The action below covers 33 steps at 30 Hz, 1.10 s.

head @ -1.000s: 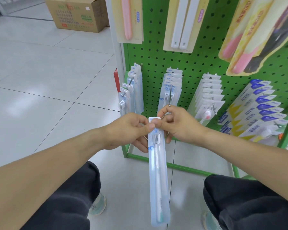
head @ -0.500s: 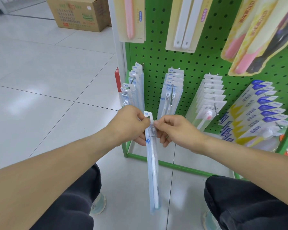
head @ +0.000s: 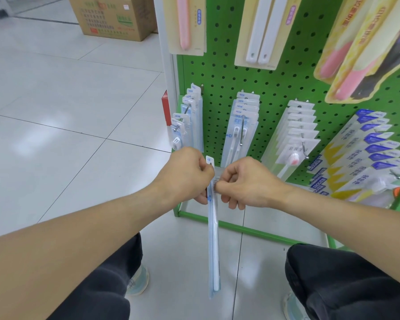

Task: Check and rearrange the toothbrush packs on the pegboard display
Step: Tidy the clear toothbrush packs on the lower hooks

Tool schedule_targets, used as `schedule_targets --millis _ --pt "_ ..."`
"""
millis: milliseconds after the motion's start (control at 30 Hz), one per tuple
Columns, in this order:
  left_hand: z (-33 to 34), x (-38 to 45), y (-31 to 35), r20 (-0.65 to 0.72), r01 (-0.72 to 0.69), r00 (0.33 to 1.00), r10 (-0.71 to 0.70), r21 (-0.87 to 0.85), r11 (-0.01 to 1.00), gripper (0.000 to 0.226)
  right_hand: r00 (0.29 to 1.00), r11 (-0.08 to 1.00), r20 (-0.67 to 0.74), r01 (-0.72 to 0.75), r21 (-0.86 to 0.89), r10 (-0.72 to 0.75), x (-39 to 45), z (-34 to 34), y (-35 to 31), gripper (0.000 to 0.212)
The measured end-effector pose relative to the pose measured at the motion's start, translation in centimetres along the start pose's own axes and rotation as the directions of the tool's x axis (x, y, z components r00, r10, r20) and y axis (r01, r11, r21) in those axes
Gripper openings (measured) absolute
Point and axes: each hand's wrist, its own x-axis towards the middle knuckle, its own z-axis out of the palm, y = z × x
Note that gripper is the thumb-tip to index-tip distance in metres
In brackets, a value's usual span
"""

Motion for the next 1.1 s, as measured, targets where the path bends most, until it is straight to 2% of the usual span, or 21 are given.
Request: schedule_targets --millis 133,267,333,433,567,633,733,833,933,1000,1100 --pt "-0.2 0.4 -0.1 0.023 0.012 1.0 -0.01 -0.085 0.996 0.018 0.999 1.0 -0.044 0.014 0.02 -0.013 0.4 -0.1 0.1 0.023" --pt "-0.4 0.1 -0.6 0.268 0.128 0.958 -0.104 -0.074 0.989 0.011 0.998 0.995 -0.054 -0.009 0.101 0.014 0.7 0.0 0.6 0.022" --pt "-0.4 -0.1 -1.2 0.339 0.13 0.936 -0.096 -0.08 0.988 0.012 0.999 0.983 -0.04 -0.007 0.182 0.015 0.8 0.0 0.9 0.022" --pt "-0.6 0.0 -2.2 0.333 0.069 0.943 -0.026 -0.118 0.991 0.023 1.0 0.954 -0.004 0.024 0.3 -0.024 0.8 0.1 1.4 0.03" --pt "-1.3 0.2 -2.9 0.402 0.02 0.915 0.037 -0.137 0.99 0.035 0.999 0.963 -0.046 0.008 0.269 0.005 0.8 0.1 1.8 0.039" --pt "-1.3 0.1 -3.1 0.426 0.009 0.903 0.049 -0.133 0.991 0.036 0.999 0.943 -0.045 -0.013 0.332 0.029 0.8 0.1 1.9 0.046" --pt "-1.1 -0.2 -3.3 0.446 0.014 0.894 0.043 -0.123 0.992 0.033 0.999 0.925 0.022 0.022 0.38 -0.032 0.7 0.5 1.8 0.037" --pt "-0.9 -0.4 -3.0 0.443 0.048 0.896 0.012 -0.124 0.991 0.031 0.996 0.931 -0.042 0.084 0.355 -0.074 0.9 1.0 1.6 0.024" --pt "-1.0 0.0 -2.5 0.419 0.146 0.905 -0.081 -0.126 0.981 0.021 0.996 0.928 -0.069 0.071 0.367 -0.049 1.2 1.2 1.7 0.022" --pt "-1.1 0.1 -2.5 0.442 0.2 0.883 -0.16 -0.047 0.979 0.016 0.998 0.93 -0.056 0.047 0.365 -0.029 1.3 1.4 1.7 0.023" --pt "-1.0 0.0 -2.6 0.494 0.233 0.838 -0.232 0.061 0.971 0.02 0.997 0.921 -0.073 0.027 0.388 0.001 1.6 1.7 1.7 0.017"
